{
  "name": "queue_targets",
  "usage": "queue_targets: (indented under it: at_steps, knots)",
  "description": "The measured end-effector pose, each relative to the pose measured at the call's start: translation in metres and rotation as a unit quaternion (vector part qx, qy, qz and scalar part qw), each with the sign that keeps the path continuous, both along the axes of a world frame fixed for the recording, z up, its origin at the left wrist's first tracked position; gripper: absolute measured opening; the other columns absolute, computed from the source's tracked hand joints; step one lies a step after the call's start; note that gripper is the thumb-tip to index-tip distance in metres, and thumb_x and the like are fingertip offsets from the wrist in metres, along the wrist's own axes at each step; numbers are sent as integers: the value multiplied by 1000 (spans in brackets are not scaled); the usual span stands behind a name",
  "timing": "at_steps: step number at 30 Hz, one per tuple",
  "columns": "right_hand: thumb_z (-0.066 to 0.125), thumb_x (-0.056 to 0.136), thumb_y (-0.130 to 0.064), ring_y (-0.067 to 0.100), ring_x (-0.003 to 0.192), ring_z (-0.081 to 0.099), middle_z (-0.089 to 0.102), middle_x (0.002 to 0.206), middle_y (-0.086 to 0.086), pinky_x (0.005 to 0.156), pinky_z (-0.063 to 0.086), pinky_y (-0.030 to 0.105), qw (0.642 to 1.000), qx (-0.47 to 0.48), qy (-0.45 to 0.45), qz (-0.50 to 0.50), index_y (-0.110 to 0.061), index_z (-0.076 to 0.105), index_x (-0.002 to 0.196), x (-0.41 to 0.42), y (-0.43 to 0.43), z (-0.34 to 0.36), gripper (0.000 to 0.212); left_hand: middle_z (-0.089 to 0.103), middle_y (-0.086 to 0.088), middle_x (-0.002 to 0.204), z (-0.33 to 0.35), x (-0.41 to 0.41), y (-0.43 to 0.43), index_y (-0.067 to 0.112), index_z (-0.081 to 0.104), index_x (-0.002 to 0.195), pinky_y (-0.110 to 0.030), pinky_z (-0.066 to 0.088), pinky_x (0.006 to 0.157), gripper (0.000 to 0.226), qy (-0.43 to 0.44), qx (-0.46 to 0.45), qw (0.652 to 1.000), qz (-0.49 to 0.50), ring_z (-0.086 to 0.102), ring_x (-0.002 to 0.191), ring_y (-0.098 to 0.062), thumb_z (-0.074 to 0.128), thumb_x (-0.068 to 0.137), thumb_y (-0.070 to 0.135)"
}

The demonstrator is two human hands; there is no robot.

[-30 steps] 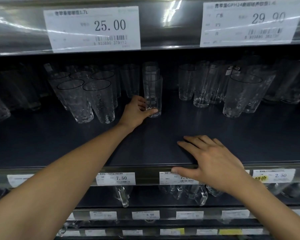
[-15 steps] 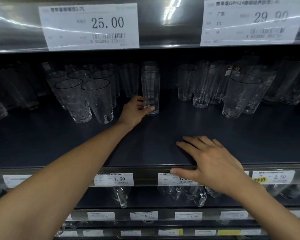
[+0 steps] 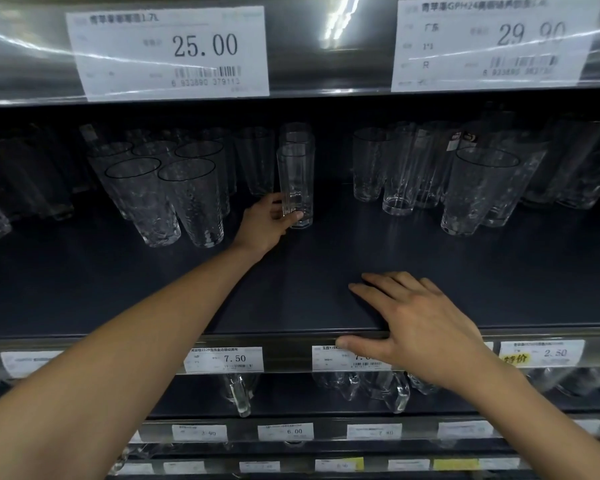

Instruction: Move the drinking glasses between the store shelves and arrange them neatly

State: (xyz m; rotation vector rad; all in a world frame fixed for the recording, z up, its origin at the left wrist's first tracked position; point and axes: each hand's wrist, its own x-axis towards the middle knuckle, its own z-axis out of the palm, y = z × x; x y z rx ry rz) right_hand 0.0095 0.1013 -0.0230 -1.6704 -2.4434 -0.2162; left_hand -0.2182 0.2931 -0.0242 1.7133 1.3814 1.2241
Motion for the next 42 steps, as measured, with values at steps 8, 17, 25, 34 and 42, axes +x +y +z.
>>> queue_targets:
  at_steps: [8, 17, 25, 34, 42]
  knots:
    - [22, 80, -90, 17, 130, 50, 55, 144, -5, 104, 44, 40, 1000, 14, 13, 11, -27, 54, 141, 1, 2, 0, 94, 61, -2, 123, 5, 1, -18, 11, 56, 124, -16, 48, 68, 51, 36, 20, 999, 30, 63, 95, -10, 78, 83, 32]
    - [48, 66, -85, -3, 129, 43, 54, 140, -17, 113, 34, 27, 921, -212, 328, 7, -39, 53, 137, 19, 4, 33, 85, 64, 4, 78, 4, 37, -84, 16, 62, 81, -12, 43, 65, 17, 108, 65, 991, -42, 57, 69, -4, 73, 87, 28]
    - [77, 83, -39, 11, 111, 57, 61, 118, -8, 92, 39, 24, 726, -5, 643, -245, -19, 42, 133, 105, 54, 25, 64, 60, 6, 95, 5, 134, -53, 16, 51, 106, -3, 44, 70, 25, -54, 37, 997, -35, 60, 89, -8, 71, 90, 18]
    - [86, 68, -50, 5, 105, 64, 68, 115, -9, 81, 46, 15, 749, -63, 621, -222, -20, 54, 130, 142, 116, 19, 77, 49, 7, 114, 16, 166, 24, 7, 37, 141, -13, 39, 86, 59, -191, 0, 978, 81, 47, 106, -7, 64, 88, 2]
    - [82, 59, -60, 17, 117, 61, 63, 127, -5, 104, 48, 38, 782, -26, 569, -251, -23, 43, 133, 130, 132, 11, 91, 53, 6, 122, 17, 175, 60, 10, 24, 150, -30, 46, 99, 76, -147, -22, 987, 53, 52, 109, -11, 63, 85, -1]
